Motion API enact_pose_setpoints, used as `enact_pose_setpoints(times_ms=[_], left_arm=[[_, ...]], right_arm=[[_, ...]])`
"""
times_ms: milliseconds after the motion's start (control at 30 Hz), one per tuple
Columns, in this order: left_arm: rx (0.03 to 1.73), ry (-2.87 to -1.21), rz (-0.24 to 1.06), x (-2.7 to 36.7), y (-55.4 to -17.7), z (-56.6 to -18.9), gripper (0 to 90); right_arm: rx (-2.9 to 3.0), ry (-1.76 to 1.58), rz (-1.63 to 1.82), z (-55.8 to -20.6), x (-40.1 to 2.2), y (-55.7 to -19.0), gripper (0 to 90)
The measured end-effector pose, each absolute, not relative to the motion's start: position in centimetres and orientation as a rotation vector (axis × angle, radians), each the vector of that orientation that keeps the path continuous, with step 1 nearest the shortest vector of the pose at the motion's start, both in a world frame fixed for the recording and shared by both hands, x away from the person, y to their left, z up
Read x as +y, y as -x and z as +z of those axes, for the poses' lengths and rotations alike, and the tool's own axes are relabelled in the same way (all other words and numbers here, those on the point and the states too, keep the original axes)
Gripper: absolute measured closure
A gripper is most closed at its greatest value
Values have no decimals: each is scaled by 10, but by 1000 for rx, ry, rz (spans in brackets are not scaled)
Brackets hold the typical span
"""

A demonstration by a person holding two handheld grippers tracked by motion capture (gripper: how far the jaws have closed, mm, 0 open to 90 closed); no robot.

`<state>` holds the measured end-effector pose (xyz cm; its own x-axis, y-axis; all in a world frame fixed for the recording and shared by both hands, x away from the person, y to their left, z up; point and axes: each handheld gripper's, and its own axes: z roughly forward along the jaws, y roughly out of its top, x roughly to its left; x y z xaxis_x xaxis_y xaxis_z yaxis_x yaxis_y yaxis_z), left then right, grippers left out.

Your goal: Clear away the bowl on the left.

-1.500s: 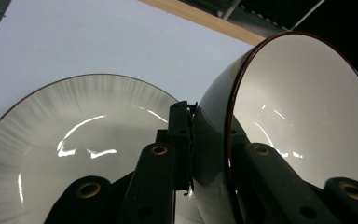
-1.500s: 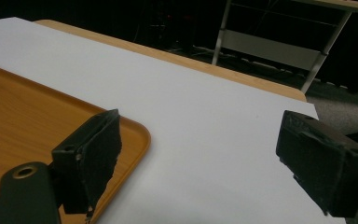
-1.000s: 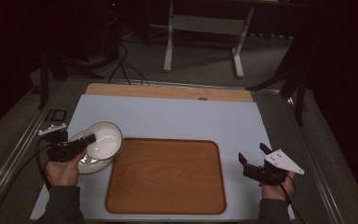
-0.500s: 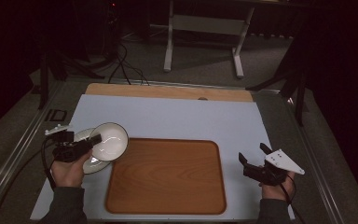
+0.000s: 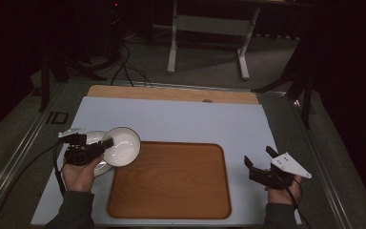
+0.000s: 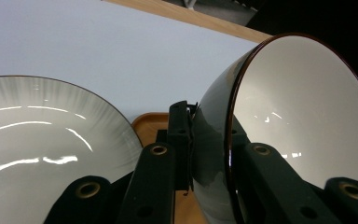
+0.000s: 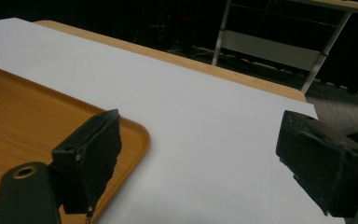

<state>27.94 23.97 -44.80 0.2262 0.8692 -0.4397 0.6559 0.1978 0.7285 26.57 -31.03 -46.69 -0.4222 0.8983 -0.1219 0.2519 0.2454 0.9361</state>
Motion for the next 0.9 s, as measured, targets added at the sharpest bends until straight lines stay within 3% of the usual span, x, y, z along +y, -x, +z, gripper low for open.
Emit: enact_pose_setpoints(times_ms=[900], left_arm=[[1426,-1590,229,210,-282,-450,808]], right_arm=[[1829,-1048,1183,-467,-310,-265,137]])
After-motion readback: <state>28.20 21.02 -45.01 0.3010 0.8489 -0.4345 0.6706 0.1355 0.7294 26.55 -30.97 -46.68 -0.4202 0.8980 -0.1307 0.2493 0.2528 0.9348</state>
